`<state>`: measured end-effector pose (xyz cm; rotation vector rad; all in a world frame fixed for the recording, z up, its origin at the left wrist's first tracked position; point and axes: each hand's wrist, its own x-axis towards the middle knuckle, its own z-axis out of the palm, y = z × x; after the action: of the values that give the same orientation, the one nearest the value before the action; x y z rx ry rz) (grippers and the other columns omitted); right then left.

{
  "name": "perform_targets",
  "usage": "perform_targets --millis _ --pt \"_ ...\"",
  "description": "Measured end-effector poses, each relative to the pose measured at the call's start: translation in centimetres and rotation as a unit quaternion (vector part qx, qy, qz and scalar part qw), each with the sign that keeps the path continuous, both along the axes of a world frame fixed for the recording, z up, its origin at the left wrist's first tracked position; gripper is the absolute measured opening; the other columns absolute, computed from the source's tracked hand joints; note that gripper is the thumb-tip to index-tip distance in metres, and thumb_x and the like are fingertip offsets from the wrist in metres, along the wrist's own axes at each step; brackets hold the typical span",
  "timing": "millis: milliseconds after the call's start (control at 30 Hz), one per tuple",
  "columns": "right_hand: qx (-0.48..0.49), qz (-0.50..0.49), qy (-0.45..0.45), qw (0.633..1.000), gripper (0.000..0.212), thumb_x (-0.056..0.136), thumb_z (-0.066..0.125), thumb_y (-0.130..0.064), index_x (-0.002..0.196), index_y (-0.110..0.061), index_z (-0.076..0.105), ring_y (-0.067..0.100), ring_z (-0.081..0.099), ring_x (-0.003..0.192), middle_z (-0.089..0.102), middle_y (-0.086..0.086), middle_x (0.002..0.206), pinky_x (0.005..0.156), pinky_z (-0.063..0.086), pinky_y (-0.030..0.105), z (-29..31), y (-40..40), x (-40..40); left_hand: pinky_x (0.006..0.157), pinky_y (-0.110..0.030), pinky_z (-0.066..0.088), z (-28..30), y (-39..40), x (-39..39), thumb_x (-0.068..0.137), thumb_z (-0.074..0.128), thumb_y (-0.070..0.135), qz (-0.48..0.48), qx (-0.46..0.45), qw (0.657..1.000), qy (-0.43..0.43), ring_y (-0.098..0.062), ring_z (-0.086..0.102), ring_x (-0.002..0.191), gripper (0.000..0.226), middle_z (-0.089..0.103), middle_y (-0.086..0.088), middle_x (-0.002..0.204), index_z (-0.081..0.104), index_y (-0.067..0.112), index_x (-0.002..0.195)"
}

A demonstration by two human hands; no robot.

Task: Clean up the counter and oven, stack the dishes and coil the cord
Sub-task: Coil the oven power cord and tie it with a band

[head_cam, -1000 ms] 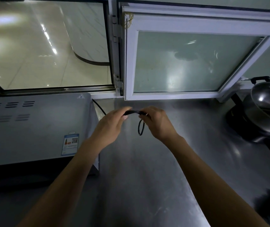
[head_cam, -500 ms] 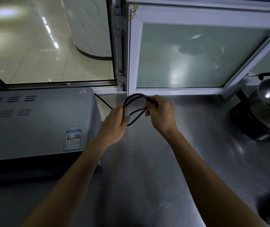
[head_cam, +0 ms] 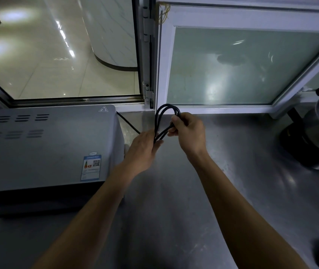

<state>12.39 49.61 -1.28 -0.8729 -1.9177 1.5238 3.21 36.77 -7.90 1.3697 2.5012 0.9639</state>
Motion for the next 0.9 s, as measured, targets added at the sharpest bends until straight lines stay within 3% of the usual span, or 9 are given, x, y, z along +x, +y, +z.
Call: perform_targets --millis 100,267,467,600,800,900 --pt "-0.061 -0.002 0.026 0.998 0.020 0.099 0.058 -0.012 0.092 0.004 0.067 0.018 0.066 0.063 0.066 0.017 0.073 0.064 0.058 0.031 -0.5 0.2 -0.2 0.077 -0.040 0.047 0.1 -0.1 -0.4 0.102 0.044 0.036 -0.008 -0.018 1.000 0.006 -0.022 0.058 0.087 0.027 0.060 -0.001 0.093 0.055 0.014 0.114" --pt "-0.113 0.013 0.042 0.993 0.017 0.099 0.057 -0.009 0.092 0.005 0.066 0.015 0.062 0.060 0.063 0.009 0.068 0.063 0.054 0.028 -1.3 0.0 -0.8 0.067 -0.038 0.045 0.1 -0.4 -0.5 0.105 0.039 0.036 -0.011 -0.049 0.998 -0.036 -0.020 0.055 0.072 0.024 0.054 0.000 0.081 0.054 0.017 0.107" --pt "-0.175 0.023 0.069 0.982 0.017 0.100 0.055 -0.010 0.092 0.003 0.063 0.013 0.060 0.058 0.060 0.010 0.071 0.065 0.055 0.028 -1.1 0.0 -1.4 0.074 -0.040 0.047 0.7 -0.3 -1.2 0.105 0.039 0.038 -0.005 -0.049 0.995 -0.084 -0.022 0.060 0.081 0.026 0.061 -0.003 0.090 0.057 0.021 0.114" --pt "-0.203 0.022 0.091 0.975 0.018 0.101 0.054 -0.010 0.090 0.001 0.063 0.013 0.059 0.058 0.061 0.011 0.074 0.065 0.054 0.028 -1.2 0.3 -1.7 0.070 -0.036 0.043 1.2 0.1 -1.3 0.106 0.039 0.034 -0.004 -0.052 0.994 -0.100 -0.017 0.060 0.078 0.024 0.063 0.001 0.095 0.059 0.022 0.112" --pt "-0.192 0.027 0.078 0.978 0.014 0.100 0.056 -0.009 0.097 0.002 0.063 0.014 0.060 0.061 0.063 0.010 0.078 0.064 0.054 0.030 -1.8 0.7 -1.5 0.081 -0.031 0.044 1.4 0.1 -1.5 0.106 0.041 0.025 0.008 -0.065 0.991 -0.119 -0.010 0.064 0.087 0.020 0.068 0.011 0.088 0.061 0.022 0.104" --pt "-0.149 0.047 0.067 0.985 0.014 0.099 0.056 -0.006 0.110 -0.002 0.064 0.015 0.062 0.063 0.064 0.013 0.085 0.065 0.056 0.031 -1.9 0.9 -1.3 0.079 -0.028 0.044 1.5 -0.3 -1.6 0.106 0.041 0.024 0.010 -0.074 0.987 -0.145 -0.011 0.064 0.087 0.020 0.067 0.011 0.086 0.060 0.026 0.100"
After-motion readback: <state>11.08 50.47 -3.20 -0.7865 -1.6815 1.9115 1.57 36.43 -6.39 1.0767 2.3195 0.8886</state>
